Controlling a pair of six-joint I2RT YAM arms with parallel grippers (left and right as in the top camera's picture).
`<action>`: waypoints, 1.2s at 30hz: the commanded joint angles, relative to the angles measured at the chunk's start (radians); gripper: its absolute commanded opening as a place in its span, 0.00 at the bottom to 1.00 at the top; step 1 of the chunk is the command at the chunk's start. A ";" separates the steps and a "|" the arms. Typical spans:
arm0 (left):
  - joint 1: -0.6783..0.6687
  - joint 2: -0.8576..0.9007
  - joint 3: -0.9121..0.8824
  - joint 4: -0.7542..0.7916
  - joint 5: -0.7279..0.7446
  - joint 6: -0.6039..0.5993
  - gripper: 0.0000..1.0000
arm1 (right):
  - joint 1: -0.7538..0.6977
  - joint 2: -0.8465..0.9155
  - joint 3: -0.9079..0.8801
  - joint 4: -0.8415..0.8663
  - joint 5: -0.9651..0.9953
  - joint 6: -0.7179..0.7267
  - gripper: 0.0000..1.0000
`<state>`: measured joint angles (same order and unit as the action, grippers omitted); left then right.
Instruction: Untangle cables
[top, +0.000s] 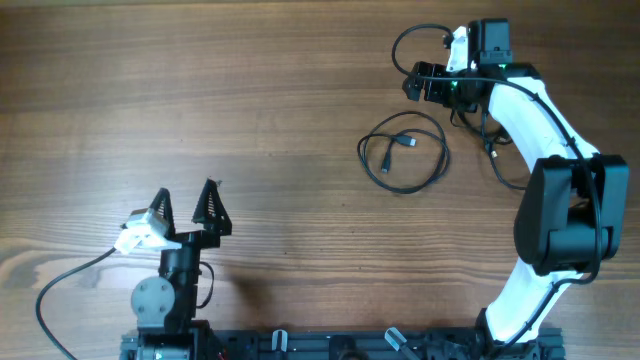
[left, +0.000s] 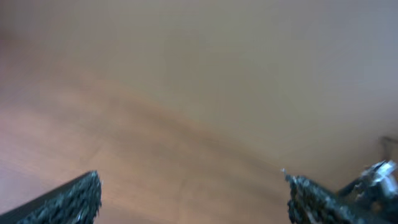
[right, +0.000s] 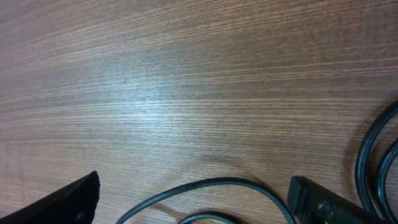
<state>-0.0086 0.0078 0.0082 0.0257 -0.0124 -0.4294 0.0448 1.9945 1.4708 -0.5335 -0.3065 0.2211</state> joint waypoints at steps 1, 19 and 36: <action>-0.005 -0.005 -0.003 -0.099 -0.030 0.113 1.00 | 0.002 0.005 0.013 0.002 -0.009 -0.009 1.00; -0.005 -0.003 -0.003 -0.102 0.037 0.370 1.00 | 0.002 0.005 0.013 0.002 -0.009 -0.009 1.00; -0.005 -0.002 -0.002 -0.102 0.037 0.370 1.00 | 0.017 -0.108 0.013 0.002 -0.006 -0.009 1.00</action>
<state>-0.0086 0.0093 0.0063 -0.0677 0.0013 -0.0826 0.0452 1.9892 1.4708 -0.5343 -0.3065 0.2211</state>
